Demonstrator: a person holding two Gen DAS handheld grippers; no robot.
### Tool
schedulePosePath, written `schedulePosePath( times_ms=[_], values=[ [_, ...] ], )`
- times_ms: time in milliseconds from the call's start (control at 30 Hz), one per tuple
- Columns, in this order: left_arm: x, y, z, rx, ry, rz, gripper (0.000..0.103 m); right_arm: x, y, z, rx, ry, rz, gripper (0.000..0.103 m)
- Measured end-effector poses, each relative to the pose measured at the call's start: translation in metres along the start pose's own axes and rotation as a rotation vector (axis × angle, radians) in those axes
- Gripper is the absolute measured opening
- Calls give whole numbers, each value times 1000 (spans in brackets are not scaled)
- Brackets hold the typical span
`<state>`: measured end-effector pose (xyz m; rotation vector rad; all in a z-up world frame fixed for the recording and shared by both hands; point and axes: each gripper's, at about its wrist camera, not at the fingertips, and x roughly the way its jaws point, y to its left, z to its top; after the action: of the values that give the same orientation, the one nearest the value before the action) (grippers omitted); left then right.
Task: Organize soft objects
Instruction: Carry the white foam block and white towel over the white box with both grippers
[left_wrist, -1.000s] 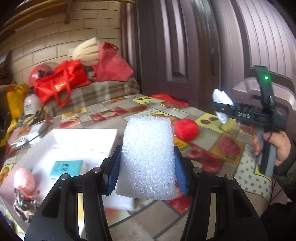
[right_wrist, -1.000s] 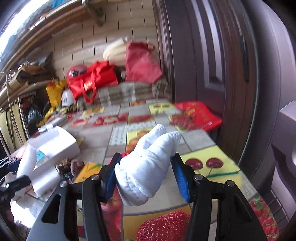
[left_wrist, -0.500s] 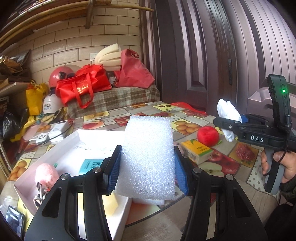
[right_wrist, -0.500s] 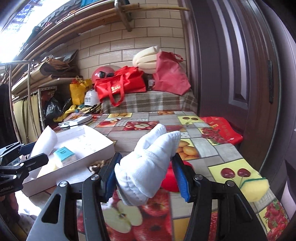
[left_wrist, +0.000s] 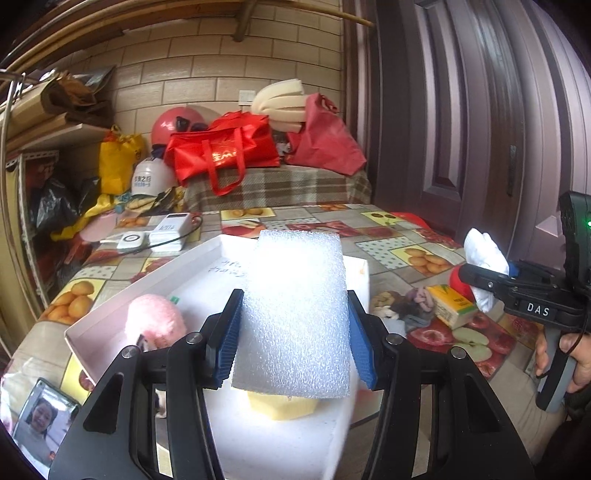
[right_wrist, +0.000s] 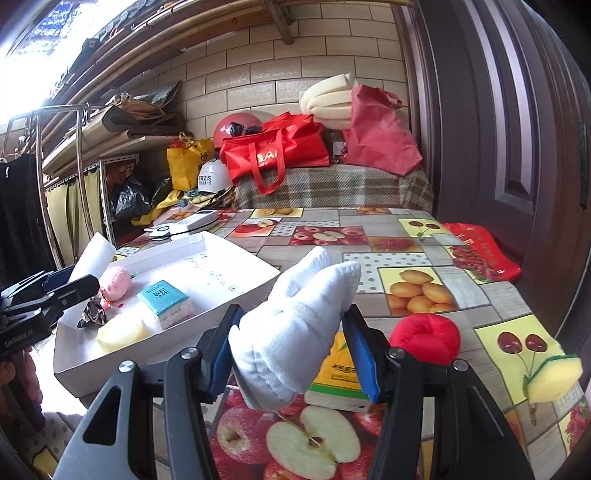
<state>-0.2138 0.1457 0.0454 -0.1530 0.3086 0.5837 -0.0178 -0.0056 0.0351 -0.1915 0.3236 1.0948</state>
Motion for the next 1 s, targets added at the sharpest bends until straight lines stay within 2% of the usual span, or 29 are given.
schedulePosePath(
  times_ms=[200,467,733,1000],
  values=[
    [0,12,-1,-8,6,37,52,12,17,1,-30,23,32,55],
    [4,49,-1,-40,14,130,52,30,56,3,-103,27,95,55],
    [17,63,1,-42,35,151,52,42,93,9,-159,4,196,55],
    [45,73,4,-61,125,159,52,87,119,20,-154,79,219,55]
  ],
)
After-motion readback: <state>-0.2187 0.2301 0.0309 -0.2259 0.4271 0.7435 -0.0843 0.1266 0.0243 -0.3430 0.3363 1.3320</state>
